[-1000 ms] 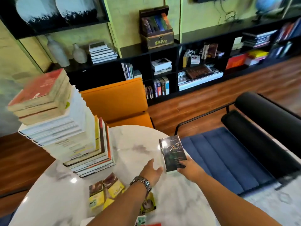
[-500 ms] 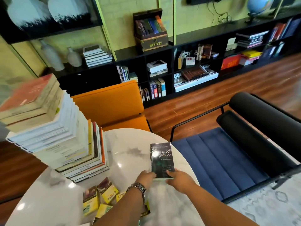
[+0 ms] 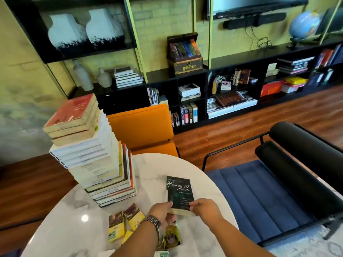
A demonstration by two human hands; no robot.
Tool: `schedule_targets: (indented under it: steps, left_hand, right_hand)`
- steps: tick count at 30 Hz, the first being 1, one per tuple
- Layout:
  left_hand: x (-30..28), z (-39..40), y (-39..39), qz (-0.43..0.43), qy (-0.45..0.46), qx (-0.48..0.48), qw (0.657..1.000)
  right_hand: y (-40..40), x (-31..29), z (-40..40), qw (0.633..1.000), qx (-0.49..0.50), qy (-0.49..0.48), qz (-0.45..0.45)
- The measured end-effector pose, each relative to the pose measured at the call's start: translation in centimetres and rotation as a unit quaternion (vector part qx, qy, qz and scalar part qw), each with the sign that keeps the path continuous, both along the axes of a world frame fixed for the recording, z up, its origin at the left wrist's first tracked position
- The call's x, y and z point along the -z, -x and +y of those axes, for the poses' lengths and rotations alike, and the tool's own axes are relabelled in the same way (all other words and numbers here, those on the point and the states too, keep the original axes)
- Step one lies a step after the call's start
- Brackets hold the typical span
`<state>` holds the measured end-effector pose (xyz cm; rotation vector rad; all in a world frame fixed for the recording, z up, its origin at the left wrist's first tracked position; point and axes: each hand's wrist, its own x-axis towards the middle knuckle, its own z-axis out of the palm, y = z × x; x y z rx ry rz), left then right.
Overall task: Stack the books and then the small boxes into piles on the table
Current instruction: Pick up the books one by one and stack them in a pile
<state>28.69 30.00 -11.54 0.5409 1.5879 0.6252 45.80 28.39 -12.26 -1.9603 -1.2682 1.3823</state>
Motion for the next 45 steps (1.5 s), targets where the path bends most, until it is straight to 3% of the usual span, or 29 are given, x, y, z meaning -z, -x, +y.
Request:
schedule_targets:
  steps: [2,6,13,19,26,34,45]
  left_hand:
    - [-1.3,-0.7,0.5,-0.035,-0.018,-0.037,0.999]
    - [-4.7,-1.8,1.8,-0.084,-0.067,-0.092,0.990]
    - [-13.1,-2.0,4.0,-0.070,-0.240,-0.122,0.961]
    - [-20.1,-2.6,5.9,0.019,-0.383,-0.118,0.916]
    - [-26.9,-3.0,10.4,0.084,-0.471,-0.099,0.872]
    - [-31.3,-1.7,18.4,0.226,-0.451,-0.088,0.859]
    - [-31.8,4.8,25.6,0.305,-0.404,-0.049,0.861]
  right_hand:
    - [0.3,-0.9,0.0,0.992,0.065,0.012,0.104]
    - [1.7,-3.7,0.2,0.929,0.157,0.032,0.334]
    - [5.5,-11.4,0.5,0.903,0.108,-0.124,0.397]
    - [8.4,-19.4,0.0,0.899,0.099,-0.259,0.338]
    - [13.0,-26.5,0.7,0.918,0.037,-0.350,0.183]
    - [20.3,-30.4,4.5,0.900,-0.057,-0.424,0.087]
    - [27.6,-31.3,10.8,0.908,-0.068,-0.413,-0.013]
